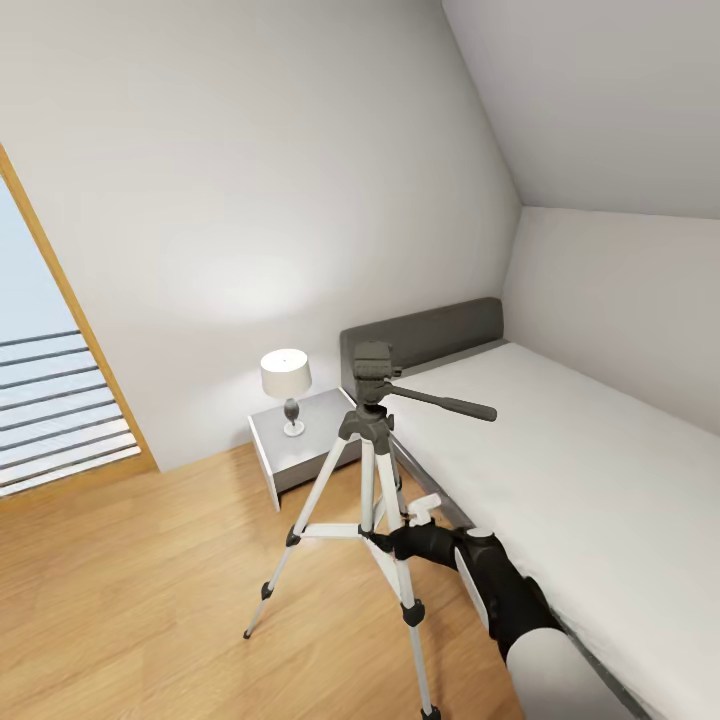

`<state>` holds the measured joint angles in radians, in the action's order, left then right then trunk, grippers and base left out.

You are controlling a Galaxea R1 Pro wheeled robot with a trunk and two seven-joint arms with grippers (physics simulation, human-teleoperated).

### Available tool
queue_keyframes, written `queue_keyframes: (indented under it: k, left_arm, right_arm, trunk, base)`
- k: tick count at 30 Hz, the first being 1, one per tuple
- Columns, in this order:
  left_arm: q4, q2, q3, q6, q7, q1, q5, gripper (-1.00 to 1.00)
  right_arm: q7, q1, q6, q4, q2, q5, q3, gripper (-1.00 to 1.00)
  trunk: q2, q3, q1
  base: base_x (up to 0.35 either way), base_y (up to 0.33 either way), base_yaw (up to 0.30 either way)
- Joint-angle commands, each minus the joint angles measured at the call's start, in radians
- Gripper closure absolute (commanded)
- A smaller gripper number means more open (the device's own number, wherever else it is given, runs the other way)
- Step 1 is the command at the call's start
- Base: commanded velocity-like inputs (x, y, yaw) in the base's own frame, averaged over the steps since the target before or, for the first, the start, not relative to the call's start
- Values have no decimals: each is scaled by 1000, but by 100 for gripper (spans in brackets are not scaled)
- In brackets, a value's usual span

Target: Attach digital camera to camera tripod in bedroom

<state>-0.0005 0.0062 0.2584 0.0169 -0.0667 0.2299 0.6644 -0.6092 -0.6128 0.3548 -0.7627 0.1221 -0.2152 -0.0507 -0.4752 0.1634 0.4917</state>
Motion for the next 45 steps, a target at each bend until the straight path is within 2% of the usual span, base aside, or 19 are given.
queue_keyframes:
  k: [1, 8, 16, 18, 19, 29, 38, 43, 45]
  left_arm:
    - [0, 0, 8, 1, -4, 0, 4, 100]
    - [0, 0, 8, 1, -4, 1, 4, 100]
    - [-1, 0, 8, 1, -4, 1, 4, 100]
    - [0, 0, 8, 1, -4, 1, 4, 100]
    - [-1, 0, 8, 1, -4, 1, 4, 100]
    - [0, 0, 8, 1, -4, 1, 4, 100]
    - [-1, 1, 8, 1, -4, 1, 3, 100]
    - [-9, 3, 8, 1, -4, 1, -2, 100]
    - [-17, 13, 8, 1, -4, 1, -4, 100]
  right_arm:
    - [-2, -1, 1, 5, 5, -8, -5, -100]
    - [15, -1, -55, 65, 16, -9, -5, -100]
    - [24, -1, -66, 73, 19, -10, -5, -100]
    - [46, -1, -69, 74, 19, -10, -5, -100]
    - [49, -1, -69, 74, 19, -10, -6, 100]
    - [65, -1, -72, 71, 18, -12, -8, 100]
    - [94, -1, -150, 67, 16, -13, -8, 100]
    - [96, -1, -161, 66, 16, -13, -8, 100]
    - [97, -1, -164, 66, 14, -13, -8, 100]
  trunk:
    - [-2, 2, 0]
    - [-2, 2, 0]
    - [-2, 2, 0]
    - [-2, 2, 0]
    - [-2, 2, 0]
    - [-2, 2, 0]
    - [-2, 2, 0]
    - [-2, 2, 0]
    - [-2, 2, 0]
  base:
    - [0, 0, 0]
    - [0, 0, 0]
    - [0, 0, 0]
    - [0, 0, 0]
    - [0, 0, 0]
    - [0, 0, 0]
    - [0, 0, 0]
    - [0, 0, 0]
    - [0, 0, 0]
